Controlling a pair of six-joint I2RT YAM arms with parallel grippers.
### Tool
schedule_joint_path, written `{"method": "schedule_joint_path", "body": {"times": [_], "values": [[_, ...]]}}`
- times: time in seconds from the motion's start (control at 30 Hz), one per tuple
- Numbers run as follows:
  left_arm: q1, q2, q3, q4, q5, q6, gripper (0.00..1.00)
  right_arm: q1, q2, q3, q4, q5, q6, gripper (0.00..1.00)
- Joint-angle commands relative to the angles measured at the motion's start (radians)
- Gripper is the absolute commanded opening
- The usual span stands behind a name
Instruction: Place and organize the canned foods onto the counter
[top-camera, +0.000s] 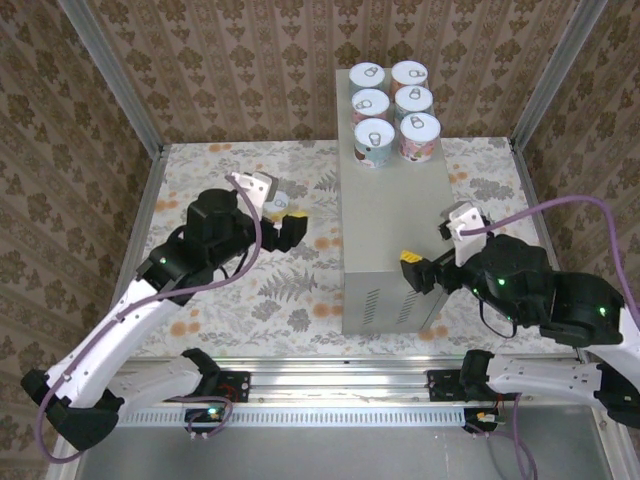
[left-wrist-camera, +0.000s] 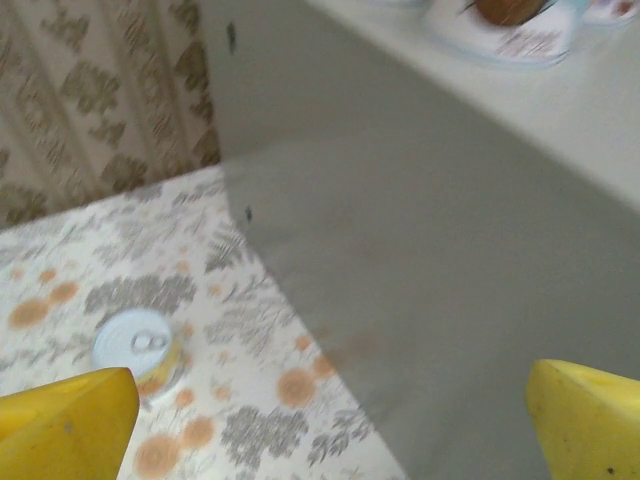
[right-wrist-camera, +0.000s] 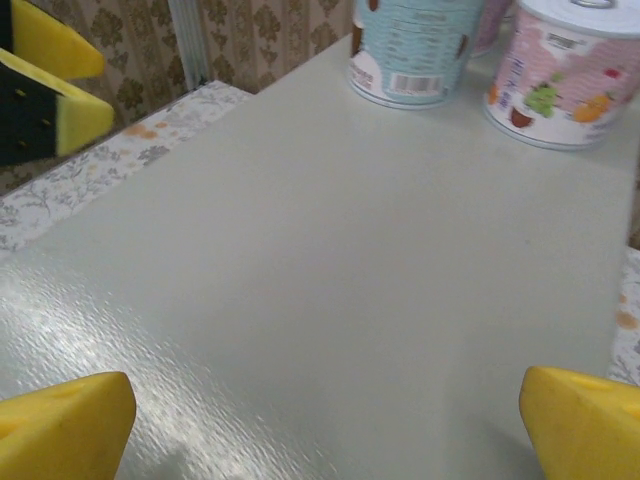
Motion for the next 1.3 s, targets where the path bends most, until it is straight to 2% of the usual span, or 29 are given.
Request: {"method": "schedule_joint_path", "body": {"times": [0.0, 0.33, 0.5, 0.67, 0.9, 1.13, 1.27], "values": [[0.039, -0.022, -0.055, -0.036, -0.031, -0.055, 1.00, 0.006, 0.053, 0.060, 0.047, -0.050, -0.025, 1.00], [0.174, 0.083, -0.186, -0.001, -0.085, -0.106, 1.00, 0.008, 0.229, 0.179, 0.078, -0.153, -0.045, 1.00], [0.222, 0.190, -0.185, 0.036, -0.075, -0.114, 1.00, 0.012, 0.297, 0.243, 0.081, -0.275, -0.061, 1.00], [0.274, 0.322, -0.137, 0.059, -0.007, -0.122, 1.00, 0.022, 0.371, 0.315, 0.066, -0.368, -0.070, 1.00], [0.338, 0.526, -0.039, 0.100, 0.069, -0.109, 1.00, 0.047, 0.475, 0.404, 0.025, -0.372, -0.072, 1.00], [0.346, 0.686, 0.074, 0.122, 0.116, -0.094, 1.00, 0.049, 0.619, 0.528, -0.112, -0.356, -0.074, 1.00], [0.346, 0.761, 0.134, 0.107, 0.100, -0.099, 1.00, 0.049, 0.684, 0.595, -0.186, -0.341, -0.069, 1.00]]}}
